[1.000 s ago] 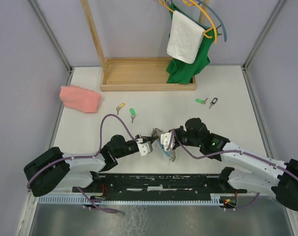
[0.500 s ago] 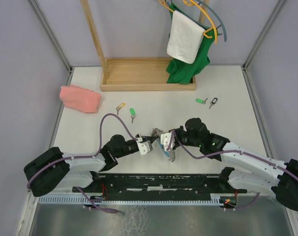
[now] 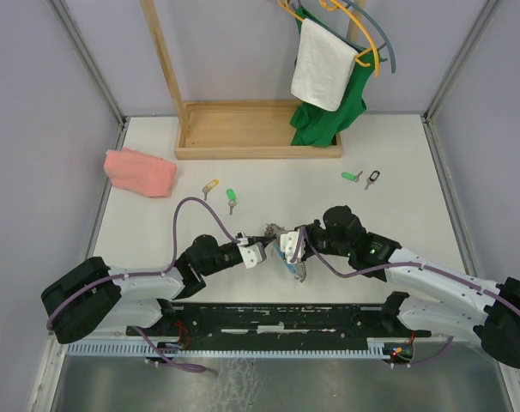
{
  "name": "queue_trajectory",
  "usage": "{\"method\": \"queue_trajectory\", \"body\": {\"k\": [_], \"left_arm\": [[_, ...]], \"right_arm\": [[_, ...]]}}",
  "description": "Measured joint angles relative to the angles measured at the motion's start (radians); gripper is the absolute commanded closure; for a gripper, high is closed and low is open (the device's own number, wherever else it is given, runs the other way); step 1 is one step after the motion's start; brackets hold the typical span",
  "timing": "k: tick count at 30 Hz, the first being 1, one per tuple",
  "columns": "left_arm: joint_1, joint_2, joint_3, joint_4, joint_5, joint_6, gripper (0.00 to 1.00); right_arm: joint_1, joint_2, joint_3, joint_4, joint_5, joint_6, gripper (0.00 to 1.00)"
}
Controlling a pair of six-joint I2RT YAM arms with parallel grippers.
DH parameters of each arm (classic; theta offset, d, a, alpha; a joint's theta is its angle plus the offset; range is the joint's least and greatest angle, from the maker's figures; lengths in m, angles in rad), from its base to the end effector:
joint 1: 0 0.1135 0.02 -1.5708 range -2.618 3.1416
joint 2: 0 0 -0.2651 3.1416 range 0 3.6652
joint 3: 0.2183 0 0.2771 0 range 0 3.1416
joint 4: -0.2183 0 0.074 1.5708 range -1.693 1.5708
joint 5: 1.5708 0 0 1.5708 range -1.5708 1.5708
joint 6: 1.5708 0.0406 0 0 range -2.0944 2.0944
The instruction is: Put the keys on the keyring
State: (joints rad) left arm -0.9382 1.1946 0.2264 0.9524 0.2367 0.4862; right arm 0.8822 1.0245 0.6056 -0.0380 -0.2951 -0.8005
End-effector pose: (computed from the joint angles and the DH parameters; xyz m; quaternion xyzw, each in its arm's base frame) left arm 0.1335 -0.1982 0.1694 0.5252 0.4815 -0.2381 0.6600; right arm 0.1530 0.2045 0.2350 -0.6778 0.5017 0.1460 0.5173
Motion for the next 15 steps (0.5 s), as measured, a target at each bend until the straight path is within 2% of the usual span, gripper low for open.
{"method": "queue_trajectory", "body": {"k": [15], "left_arm": [[0.0,-0.005,0.006,-0.005,0.009,-0.012,0.97]], "right_arm": [[0.0,-0.001,0.0,0.0,0.009,0.0,0.99]]}}
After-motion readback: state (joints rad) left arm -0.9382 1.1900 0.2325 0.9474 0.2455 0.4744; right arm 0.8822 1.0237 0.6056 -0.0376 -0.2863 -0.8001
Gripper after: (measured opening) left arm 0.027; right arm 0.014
